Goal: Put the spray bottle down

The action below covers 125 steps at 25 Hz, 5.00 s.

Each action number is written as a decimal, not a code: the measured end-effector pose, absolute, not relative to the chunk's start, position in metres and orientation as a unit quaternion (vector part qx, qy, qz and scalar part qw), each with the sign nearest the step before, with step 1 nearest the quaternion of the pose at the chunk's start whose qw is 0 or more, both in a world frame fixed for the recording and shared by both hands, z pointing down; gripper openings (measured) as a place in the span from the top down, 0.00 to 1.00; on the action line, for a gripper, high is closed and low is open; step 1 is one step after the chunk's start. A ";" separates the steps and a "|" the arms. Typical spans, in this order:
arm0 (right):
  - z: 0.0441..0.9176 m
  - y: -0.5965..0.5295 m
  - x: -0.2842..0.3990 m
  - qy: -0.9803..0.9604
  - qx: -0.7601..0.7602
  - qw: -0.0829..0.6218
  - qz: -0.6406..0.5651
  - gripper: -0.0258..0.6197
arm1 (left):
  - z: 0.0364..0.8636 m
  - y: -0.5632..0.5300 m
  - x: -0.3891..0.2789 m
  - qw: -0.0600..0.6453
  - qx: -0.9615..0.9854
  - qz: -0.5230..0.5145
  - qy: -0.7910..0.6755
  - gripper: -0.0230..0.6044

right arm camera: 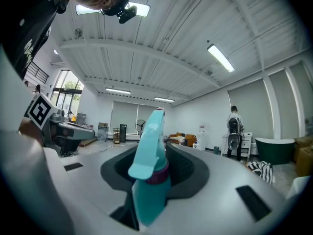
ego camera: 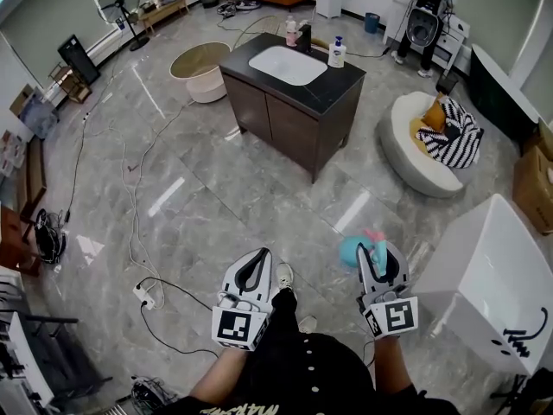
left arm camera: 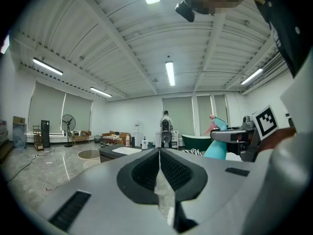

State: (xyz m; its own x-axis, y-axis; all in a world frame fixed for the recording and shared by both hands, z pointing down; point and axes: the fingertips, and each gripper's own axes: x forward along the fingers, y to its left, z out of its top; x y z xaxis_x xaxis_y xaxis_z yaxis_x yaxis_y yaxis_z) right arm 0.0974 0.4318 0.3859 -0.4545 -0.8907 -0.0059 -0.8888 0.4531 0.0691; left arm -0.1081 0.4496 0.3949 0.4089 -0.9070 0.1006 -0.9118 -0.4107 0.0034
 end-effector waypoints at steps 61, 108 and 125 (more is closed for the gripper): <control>0.369 -0.169 0.120 -0.835 0.547 0.014 -0.057 0.77 | 0.389 -0.149 -0.101 0.020 0.841 0.038 -0.540 0.94; 0.582 -0.490 0.102 -0.834 0.537 0.123 0.030 0.77 | 0.512 -0.360 -0.068 0.153 0.852 0.115 -0.487 0.94; 0.620 -0.517 0.094 -0.834 0.537 0.123 0.040 0.76 | 0.554 -0.360 -0.061 0.218 0.841 0.151 -0.472 0.94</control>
